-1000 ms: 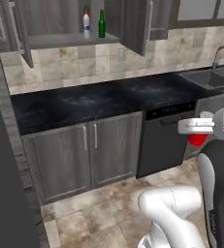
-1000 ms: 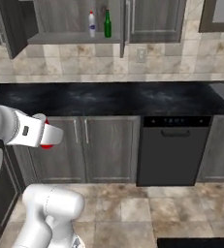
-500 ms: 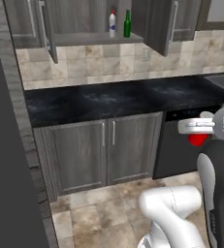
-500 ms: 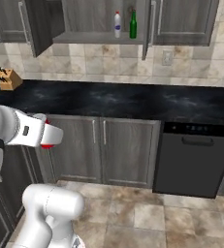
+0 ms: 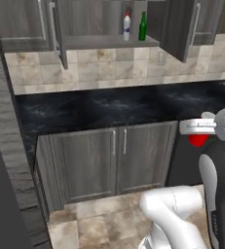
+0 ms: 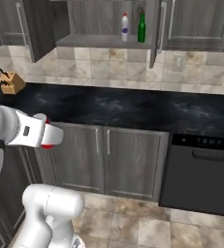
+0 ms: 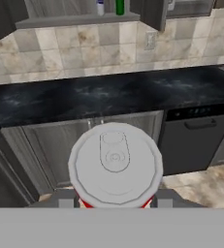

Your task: Pick the beer, bottled water, can from the counter and place them in the open cabinet.

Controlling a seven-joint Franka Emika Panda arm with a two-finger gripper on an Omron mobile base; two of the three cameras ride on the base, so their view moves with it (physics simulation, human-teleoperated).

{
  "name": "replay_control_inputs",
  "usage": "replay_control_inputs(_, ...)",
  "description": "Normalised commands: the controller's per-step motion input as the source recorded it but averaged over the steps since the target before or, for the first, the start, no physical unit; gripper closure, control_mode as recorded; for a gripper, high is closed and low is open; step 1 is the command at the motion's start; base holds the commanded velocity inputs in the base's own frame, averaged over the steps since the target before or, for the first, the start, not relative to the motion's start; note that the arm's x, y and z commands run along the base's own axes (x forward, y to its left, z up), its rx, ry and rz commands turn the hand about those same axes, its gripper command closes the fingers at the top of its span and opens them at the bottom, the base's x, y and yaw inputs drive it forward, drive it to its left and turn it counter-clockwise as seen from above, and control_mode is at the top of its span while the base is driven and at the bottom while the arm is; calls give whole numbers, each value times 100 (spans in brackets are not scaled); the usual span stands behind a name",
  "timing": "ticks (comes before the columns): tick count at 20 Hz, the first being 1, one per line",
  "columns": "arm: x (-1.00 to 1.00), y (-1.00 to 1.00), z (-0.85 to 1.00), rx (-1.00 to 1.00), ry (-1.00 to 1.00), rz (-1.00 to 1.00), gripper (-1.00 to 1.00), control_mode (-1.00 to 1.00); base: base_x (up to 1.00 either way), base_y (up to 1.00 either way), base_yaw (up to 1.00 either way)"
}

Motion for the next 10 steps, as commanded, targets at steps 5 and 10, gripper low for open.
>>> replay_control_inputs(5,0,0,0,0,0,0,100,100,63,0,2)
replay_control_inputs(10,0,0,0,0,0,0,100,100,60,0,4)
